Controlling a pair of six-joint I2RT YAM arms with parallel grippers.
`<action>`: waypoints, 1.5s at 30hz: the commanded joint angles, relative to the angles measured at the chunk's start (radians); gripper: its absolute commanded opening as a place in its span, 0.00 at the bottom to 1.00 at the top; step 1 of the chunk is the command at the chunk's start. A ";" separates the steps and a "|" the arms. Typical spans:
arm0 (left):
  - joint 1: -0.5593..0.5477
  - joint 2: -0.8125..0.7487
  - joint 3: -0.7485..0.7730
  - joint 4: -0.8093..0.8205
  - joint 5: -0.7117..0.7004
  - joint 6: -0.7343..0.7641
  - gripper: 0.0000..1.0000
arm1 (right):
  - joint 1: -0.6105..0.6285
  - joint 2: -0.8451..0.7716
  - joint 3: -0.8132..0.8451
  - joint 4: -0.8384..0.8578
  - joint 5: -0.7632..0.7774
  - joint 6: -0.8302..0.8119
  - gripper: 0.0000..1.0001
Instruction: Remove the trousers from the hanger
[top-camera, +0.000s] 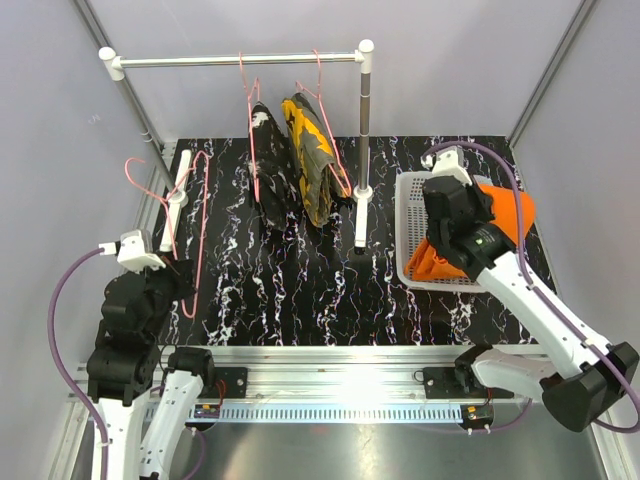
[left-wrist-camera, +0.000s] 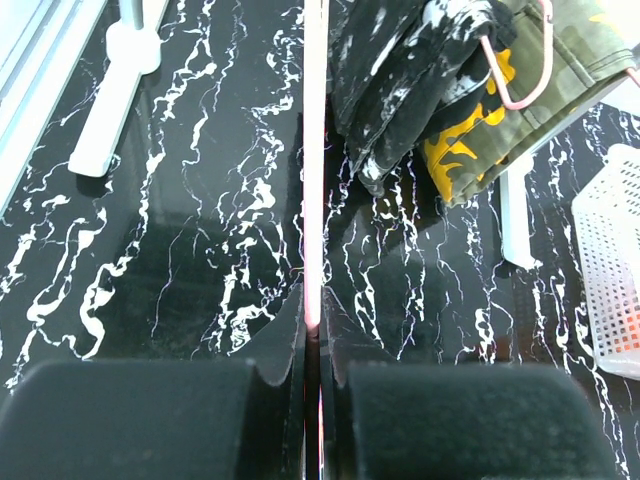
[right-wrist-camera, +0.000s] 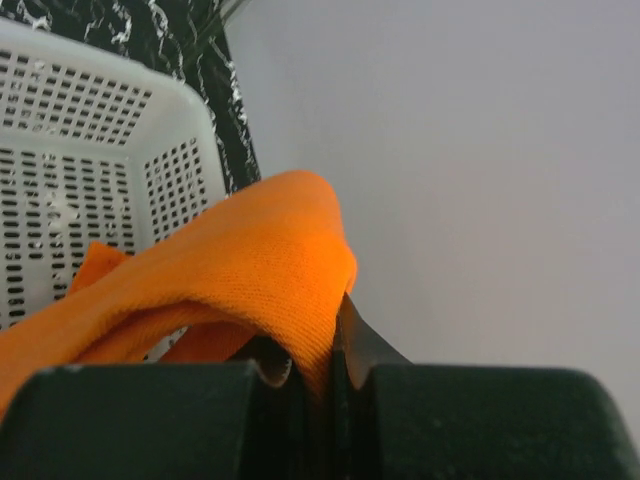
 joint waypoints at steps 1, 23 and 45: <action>0.000 -0.004 -0.008 0.073 0.042 0.021 0.00 | -0.003 0.022 0.028 -0.027 0.001 0.169 0.00; -0.001 -0.020 -0.011 0.078 0.053 0.022 0.00 | -0.157 0.582 0.239 -0.150 -0.410 0.427 0.43; -0.001 -0.014 0.001 0.067 0.044 0.025 0.00 | -0.540 0.495 0.115 0.012 -1.228 0.789 0.90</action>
